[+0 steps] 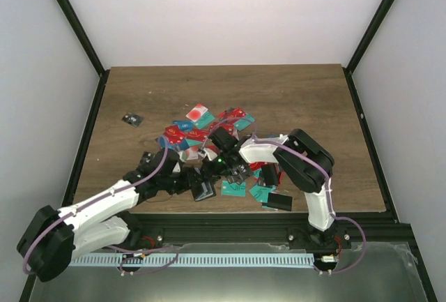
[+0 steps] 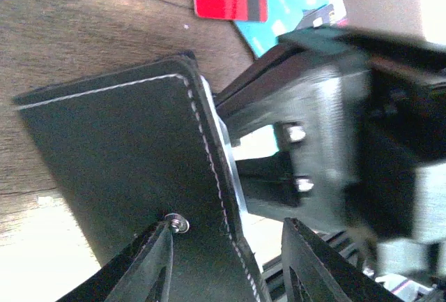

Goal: Put the credit cards into the card holder
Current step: Close the card holder at the center of the board.

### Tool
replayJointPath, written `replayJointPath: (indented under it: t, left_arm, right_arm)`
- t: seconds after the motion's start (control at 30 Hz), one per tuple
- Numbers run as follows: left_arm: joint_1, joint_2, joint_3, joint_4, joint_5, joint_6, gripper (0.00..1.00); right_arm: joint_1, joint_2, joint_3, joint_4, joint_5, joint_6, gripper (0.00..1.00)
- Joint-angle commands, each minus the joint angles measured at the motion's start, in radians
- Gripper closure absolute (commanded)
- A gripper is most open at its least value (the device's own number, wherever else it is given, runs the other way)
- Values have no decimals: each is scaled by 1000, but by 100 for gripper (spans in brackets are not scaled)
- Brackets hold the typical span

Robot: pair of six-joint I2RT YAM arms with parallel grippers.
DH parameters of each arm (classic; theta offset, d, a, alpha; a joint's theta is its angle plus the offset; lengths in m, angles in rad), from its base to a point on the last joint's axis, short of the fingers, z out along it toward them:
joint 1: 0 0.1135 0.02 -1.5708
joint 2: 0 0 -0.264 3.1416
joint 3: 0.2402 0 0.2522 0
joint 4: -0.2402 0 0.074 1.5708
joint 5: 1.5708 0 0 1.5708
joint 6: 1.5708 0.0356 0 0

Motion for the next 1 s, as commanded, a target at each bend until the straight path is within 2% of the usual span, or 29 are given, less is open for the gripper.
replayJointPath:
  t: [0.0,0.37,0.57,0.67,0.77,0.97]
  left_arm:
    - [-38,64,30,-17,-71,10,55]
    - [-80,199,90,-26,-132,16,57]
    - [-104,255,168,-109,-164,34,57]
    - [-111,256,210,-173,-201,34,61]
    - [-111,249,234,-208,-224,31,67]
    - [-114,237,222,-224,-213,25,77]
  right_arm:
    - [-20,-74,22,-39,19,-28,99]
    - [-89,-227,-56,-150,121,-104,99]
    - [-126,-268,-96,-167,176,-196,89]
    - [-125,-255,-94,-167,183,-222,84]
    - [-125,-231,-87,-169,195,-246,72]
    - [-125,-154,-29,-141,148,-250,70]
